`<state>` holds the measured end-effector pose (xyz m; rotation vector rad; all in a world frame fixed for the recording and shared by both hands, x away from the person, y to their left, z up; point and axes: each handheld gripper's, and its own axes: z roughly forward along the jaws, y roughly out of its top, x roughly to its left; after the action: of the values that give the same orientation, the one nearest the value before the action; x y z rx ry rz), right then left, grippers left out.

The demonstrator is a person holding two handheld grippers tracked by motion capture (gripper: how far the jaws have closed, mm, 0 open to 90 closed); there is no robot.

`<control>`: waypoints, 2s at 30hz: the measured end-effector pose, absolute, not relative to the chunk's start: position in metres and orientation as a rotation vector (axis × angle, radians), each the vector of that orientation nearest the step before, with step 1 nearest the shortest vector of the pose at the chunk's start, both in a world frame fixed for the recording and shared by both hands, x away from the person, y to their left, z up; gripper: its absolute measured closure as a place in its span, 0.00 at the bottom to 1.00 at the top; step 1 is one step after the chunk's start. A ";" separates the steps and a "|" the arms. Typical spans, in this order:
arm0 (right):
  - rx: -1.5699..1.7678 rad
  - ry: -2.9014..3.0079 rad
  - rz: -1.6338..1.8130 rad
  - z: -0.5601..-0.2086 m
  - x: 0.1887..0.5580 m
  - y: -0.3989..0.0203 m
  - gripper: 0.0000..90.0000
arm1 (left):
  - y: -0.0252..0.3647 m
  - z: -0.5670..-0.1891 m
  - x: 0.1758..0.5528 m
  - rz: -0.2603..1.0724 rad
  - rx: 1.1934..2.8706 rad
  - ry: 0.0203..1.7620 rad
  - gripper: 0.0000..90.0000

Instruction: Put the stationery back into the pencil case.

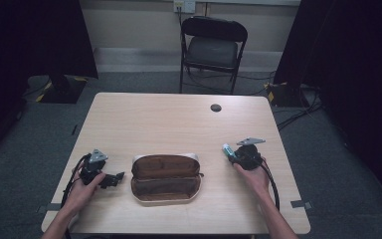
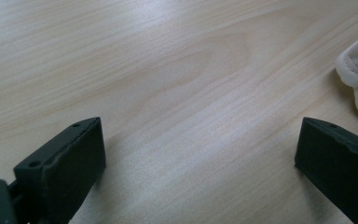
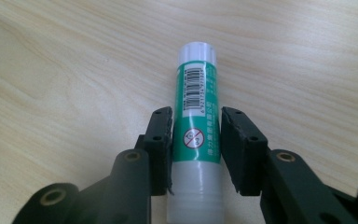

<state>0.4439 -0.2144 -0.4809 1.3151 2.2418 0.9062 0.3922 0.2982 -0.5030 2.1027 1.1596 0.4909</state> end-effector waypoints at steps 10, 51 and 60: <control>1.310 2.286 0.918 -0.484 0.439 -0.216 0.73 | 0.298 -0.503 0.392 0.493 2.103 1.160 0.01; 1.348 2.279 0.935 -0.477 0.425 -0.221 0.73 | 0.298 -0.503 0.393 0.488 2.103 1.157 0.00; 1.331 2.267 1.014 -0.468 0.417 -0.226 0.73 | 0.298 -0.503 0.393 0.488 2.100 1.160 0.00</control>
<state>0.4174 -0.2262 -0.4677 1.3314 2.2665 1.0143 0.3926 0.2979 -0.5033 2.1002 1.1597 0.4876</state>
